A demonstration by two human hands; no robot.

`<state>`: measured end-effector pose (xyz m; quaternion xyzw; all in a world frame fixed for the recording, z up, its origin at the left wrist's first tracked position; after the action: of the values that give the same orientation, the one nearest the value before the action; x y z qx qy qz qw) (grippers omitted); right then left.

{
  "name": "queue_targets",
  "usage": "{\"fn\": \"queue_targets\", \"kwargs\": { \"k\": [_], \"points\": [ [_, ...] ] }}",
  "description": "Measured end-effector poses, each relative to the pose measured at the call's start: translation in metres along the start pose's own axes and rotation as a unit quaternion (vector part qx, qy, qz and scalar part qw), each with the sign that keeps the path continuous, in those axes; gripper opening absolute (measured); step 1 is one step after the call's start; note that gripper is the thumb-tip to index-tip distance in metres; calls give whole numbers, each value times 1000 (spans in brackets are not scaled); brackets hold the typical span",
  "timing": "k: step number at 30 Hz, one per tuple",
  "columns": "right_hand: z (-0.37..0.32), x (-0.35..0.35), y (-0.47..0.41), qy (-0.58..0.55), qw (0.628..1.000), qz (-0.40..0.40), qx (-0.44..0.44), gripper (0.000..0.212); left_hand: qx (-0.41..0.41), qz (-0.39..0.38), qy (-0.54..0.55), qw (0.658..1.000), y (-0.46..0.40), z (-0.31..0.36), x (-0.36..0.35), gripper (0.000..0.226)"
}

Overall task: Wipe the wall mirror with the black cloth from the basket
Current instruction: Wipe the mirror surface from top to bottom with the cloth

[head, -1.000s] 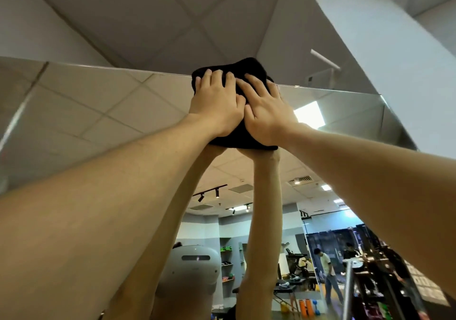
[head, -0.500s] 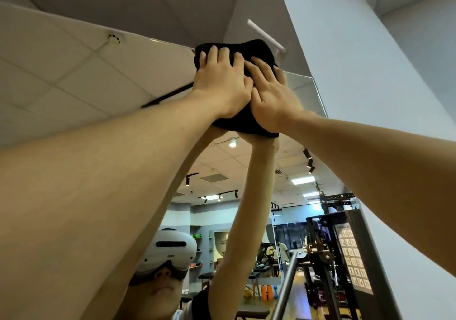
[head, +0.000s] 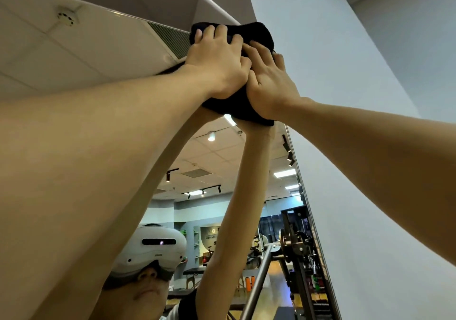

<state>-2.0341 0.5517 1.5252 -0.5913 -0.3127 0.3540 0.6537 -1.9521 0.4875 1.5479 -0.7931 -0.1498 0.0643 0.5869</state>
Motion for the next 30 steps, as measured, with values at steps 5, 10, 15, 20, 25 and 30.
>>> {"fn": "queue_targets", "kwargs": {
  "k": [5, 10, 15, 20, 25, 30],
  "points": [
    [0, 2, 6, -21, 1000, 5, 8, 66, 10, 5, 2, 1000, 6, 2, 1, 55],
    [9, 0, 24, -25, 1000, 1, 2, 67, 12, -7, 3, 1000, 22, 12, -5, 58],
    [12, 2, 60, -30, 1000, 5, 0, 71, 12, -6, 25, 1000, 56, 29, -11, 58],
    [18, 2, 109, -40, 999, 10, -5, 71, -2, -24, 25, 999, 93, 50, -23, 60],
    [17, 2, 134, -27, 1000, -2, 7, 67, 3, -39, 22, 999, 120, 59, -26, 62],
    [14, 4, 140, -23, 1000, -6, 0, 70, 13, -54, 28, 998, 125, 61, -23, 63]
  ]
}}
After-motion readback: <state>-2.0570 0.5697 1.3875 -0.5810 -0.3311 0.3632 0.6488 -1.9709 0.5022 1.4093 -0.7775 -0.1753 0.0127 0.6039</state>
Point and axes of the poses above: each hand's wrist, its own y-axis away from the middle knuckle, its own x-axis out of the back of the hand, z = x × y, the point moved 9 cm from there along -y, towards the middle knuckle, and after that the axes turned 7 degrees about y, right-handed, at the moved point
